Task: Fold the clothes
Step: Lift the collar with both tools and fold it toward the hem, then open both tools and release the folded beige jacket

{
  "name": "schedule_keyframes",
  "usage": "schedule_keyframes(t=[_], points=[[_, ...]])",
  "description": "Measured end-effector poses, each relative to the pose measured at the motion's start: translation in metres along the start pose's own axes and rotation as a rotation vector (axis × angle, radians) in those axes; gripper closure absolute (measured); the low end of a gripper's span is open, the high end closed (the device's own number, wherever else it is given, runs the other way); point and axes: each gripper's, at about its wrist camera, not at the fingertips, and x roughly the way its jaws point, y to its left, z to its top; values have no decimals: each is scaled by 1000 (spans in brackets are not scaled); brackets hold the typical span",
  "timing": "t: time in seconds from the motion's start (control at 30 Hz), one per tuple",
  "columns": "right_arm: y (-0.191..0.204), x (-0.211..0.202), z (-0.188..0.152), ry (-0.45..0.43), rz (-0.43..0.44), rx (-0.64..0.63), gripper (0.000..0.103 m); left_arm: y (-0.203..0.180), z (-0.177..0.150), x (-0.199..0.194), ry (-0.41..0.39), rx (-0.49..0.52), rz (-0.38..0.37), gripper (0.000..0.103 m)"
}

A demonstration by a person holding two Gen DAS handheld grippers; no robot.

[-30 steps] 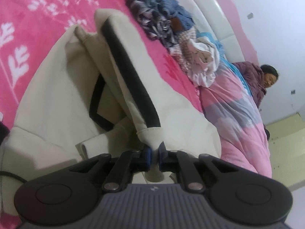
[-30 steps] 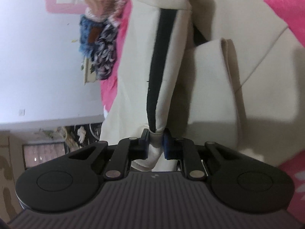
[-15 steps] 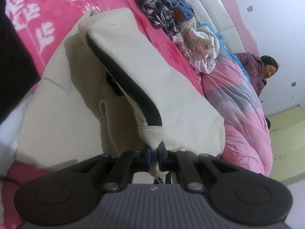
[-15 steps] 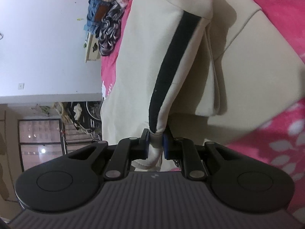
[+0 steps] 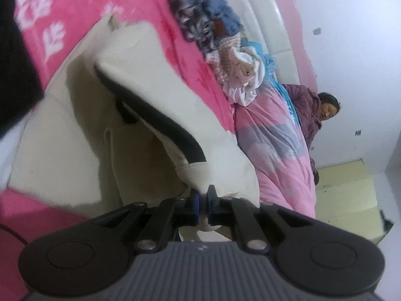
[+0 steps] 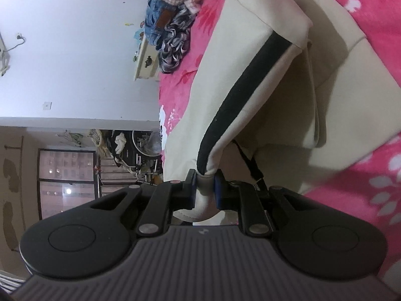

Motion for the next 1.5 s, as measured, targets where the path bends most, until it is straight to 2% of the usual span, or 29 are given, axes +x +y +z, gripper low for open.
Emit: schedule_keyframes(t=[0.17, 0.37, 0.53, 0.67, 0.7, 0.77, 0.87, 0.93, 1.0, 1.03, 1.17, 1.27, 1.33, 1.4, 1.5], points=[[-16, 9, -4, 17, -32, 19, 91, 23, -5, 10, 18, -34, 38, 97], [-35, 25, -7, 28, -139, -46, 90, 35, -10, 28, 29, 108, 155, 95], [-36, 37, -16, 22, -237, -199, 90, 37, -12, 35, 17, 206, 217, 91], [-32, 48, -21, 11, -297, -329, 88, 35, -18, 35, 18, 307, 284, 75], [-31, 52, -22, 10, -311, -364, 87, 35, -19, 34, 17, 316, 289, 75], [-31, 53, -23, 5, -313, -375, 85, 33, -20, 28, 13, 320, 293, 69], [-34, 48, -19, 13, -304, -317, 78, 29, -19, 14, -13, 318, 293, 52], [-37, 41, -18, 22, -298, -265, 69, 25, -17, 4, -24, 312, 298, 51], [-34, 33, -19, 19, -311, -274, 62, 20, -14, -8, -46, 316, 307, 51], [-32, 30, -20, 17, -318, -279, 62, 14, -13, -14, -70, 330, 311, 51], [-10, 5, -25, -39, -370, -404, 62, -10, -9, -30, -161, 395, 309, 51], [10, -8, -27, -121, -409, -548, 62, -28, -5, -15, -176, 466, 296, 51], [24, -10, -28, -173, -442, -673, 64, -33, -3, 6, -180, 524, 333, 51], [30, -3, -26, -182, -466, -771, 66, -37, -2, 27, -184, 579, 373, 52], [29, 27, -21, -166, -543, -913, 66, -29, -1, 59, -216, 625, 486, 56]])
